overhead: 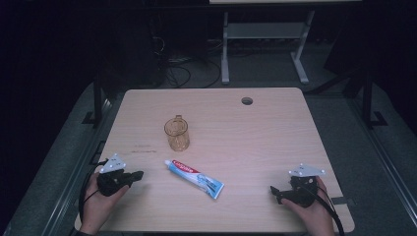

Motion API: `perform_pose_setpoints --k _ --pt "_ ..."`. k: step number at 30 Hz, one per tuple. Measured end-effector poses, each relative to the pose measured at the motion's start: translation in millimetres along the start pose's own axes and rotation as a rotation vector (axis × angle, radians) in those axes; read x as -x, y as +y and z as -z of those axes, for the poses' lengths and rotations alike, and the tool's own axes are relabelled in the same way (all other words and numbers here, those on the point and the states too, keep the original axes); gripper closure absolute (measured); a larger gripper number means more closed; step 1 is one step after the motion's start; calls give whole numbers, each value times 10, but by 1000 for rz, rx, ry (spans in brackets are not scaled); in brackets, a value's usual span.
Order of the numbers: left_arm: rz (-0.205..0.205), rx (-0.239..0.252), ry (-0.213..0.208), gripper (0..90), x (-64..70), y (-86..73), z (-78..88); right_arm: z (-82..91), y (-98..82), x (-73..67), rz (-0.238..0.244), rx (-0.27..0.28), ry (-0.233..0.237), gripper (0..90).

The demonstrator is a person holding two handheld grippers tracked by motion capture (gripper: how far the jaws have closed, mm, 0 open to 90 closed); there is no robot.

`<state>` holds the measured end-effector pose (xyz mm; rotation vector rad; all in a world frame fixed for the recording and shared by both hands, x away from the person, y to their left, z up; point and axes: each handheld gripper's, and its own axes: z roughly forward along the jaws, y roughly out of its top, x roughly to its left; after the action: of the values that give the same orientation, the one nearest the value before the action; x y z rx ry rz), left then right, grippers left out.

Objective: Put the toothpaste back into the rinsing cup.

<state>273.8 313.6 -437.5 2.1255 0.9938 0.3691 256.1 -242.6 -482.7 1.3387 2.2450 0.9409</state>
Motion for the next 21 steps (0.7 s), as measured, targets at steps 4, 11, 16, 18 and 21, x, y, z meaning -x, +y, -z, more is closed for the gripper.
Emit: perform_pose_setpoints --k 4,11,16,18,21 --pt "-10 4 -10 900 14 79 -15 0 0 0 0 0 0 16" --pt "-17 0 -39 900 20 222 -115 0 0 0 0 0 0 16" --pt "-28 -4 -52 900 31 319 -196 0 0 0 0 0 0 16" --pt "-36 -4 -54 900 38 358 -224 0 0 0 0 0 0 16" --pt "-47 -4 -55 900 41 420 -267 0 0 0 0 0 0 16"
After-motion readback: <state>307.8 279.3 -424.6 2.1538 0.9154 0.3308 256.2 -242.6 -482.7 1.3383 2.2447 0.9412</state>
